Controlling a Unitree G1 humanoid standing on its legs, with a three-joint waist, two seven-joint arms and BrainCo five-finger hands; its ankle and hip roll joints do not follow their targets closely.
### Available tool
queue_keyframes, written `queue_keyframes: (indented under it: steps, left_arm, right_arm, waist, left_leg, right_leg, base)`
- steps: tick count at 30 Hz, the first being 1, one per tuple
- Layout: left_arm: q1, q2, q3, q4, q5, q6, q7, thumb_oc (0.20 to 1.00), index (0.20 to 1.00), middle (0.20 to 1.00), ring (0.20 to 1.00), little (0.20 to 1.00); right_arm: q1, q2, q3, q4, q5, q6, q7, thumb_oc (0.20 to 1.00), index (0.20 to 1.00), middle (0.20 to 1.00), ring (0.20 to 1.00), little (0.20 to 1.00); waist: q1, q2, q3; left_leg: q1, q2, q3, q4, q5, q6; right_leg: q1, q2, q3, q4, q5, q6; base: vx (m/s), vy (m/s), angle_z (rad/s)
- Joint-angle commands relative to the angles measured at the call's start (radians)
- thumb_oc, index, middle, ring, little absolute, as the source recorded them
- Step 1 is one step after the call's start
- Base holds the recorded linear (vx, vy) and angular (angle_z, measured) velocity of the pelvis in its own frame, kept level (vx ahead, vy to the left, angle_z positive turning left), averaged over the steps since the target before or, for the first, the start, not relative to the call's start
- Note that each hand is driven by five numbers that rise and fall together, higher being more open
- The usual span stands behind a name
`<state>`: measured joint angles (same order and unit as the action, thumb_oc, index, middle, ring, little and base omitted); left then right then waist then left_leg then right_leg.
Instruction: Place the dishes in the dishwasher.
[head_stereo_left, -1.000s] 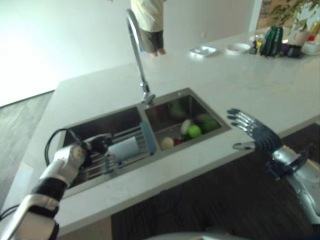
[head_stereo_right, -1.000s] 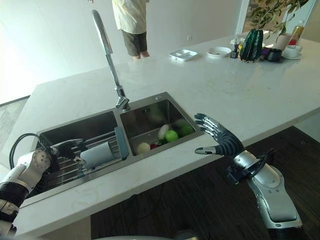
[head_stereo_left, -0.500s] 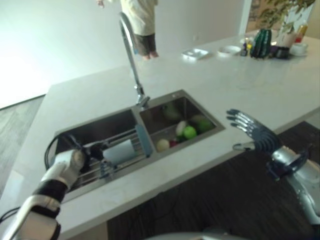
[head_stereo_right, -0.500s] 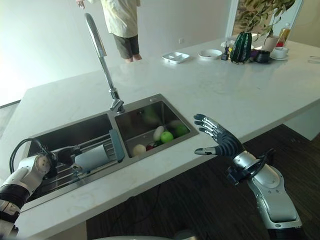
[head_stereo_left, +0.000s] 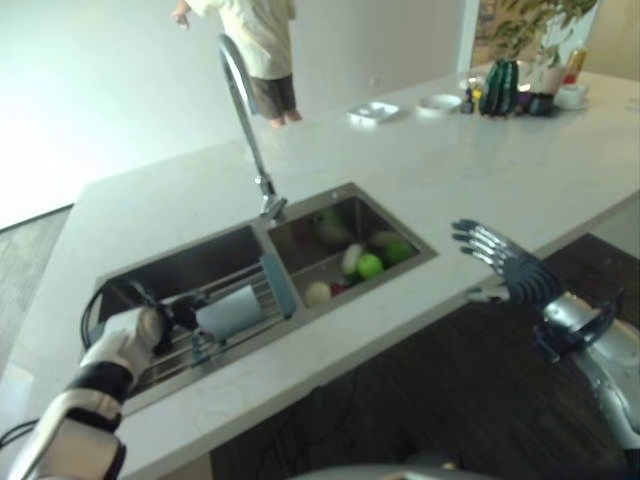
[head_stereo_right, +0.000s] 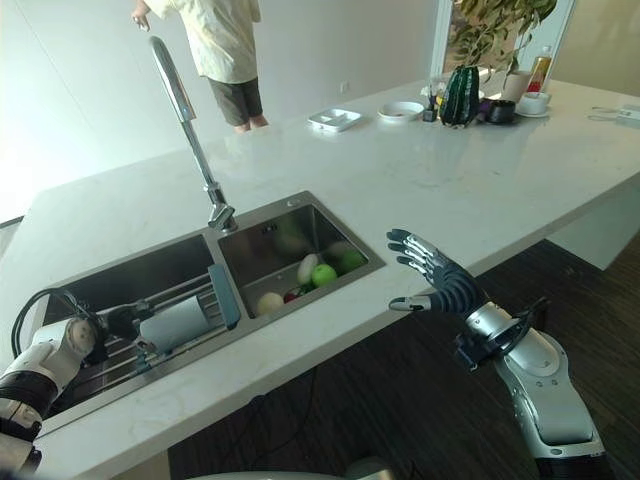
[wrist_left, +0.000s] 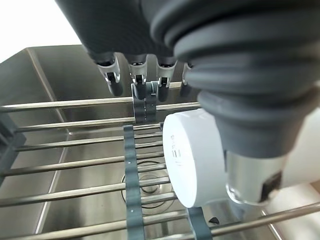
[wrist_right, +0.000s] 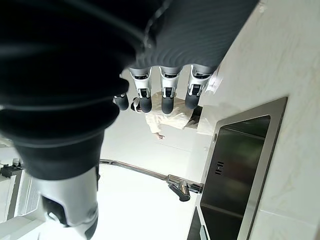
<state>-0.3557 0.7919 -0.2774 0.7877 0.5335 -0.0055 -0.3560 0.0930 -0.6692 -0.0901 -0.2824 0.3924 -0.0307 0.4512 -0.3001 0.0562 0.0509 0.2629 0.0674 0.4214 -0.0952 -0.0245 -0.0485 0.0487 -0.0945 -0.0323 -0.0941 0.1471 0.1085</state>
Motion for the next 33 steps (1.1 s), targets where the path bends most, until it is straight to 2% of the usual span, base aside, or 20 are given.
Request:
queue_keyframes:
  steps: [1, 18, 33]
  left_arm:
    - [-0.119, 0.019, -0.002, 0.040, 0.051, -0.009, 0.029, 1.000, 1.000, 1.000, 1.000, 1.000]
    - [-0.139, 0.012, -0.016, 0.109, 0.067, -0.011, 0.025, 1.000, 1.000, 1.000, 1.000, 1.000]
    - [-0.143, 0.008, -0.025, 0.218, 0.072, -0.007, 0.070, 1.000, 1.000, 1.000, 1.000, 1.000]
  right_arm:
    - [-0.058, -0.006, -0.048, -0.026, 0.013, -0.035, -0.006, 1.000, 1.000, 1.000, 1.000, 1.000]
    - [-0.041, -0.002, -0.057, -0.042, 0.022, -0.024, 0.010, 1.000, 1.000, 1.000, 1.000, 1.000]
    - [-0.021, 0.000, -0.061, -0.072, 0.062, 0.002, 0.039, 1.000, 1.000, 1.000, 1.000, 1.000]
  waist:
    - [-0.012, 0.023, 0.015]
    - [-0.030, 0.019, 0.019]
    - [-0.056, 0.014, 0.017]
  left_leg:
    - [-0.016, -0.001, -0.083, 0.008, -0.032, 0.022]
    - [-0.014, -0.008, -0.067, 0.008, -0.035, 0.028]
    - [-0.009, -0.014, -0.031, 0.008, -0.040, 0.032]
  right_leg:
    - [0.073, 0.002, 0.002, 0.050, -0.121, 0.062]
    - [0.058, 0.003, 0.015, 0.060, -0.118, 0.066]
    - [0.046, 0.007, 0.035, 0.046, -0.102, 0.073]
  base:
    - [0.00, 0.000, 0.00]
    - [0.00, 0.000, -0.02]
    - [0.00, -0.008, -0.06]
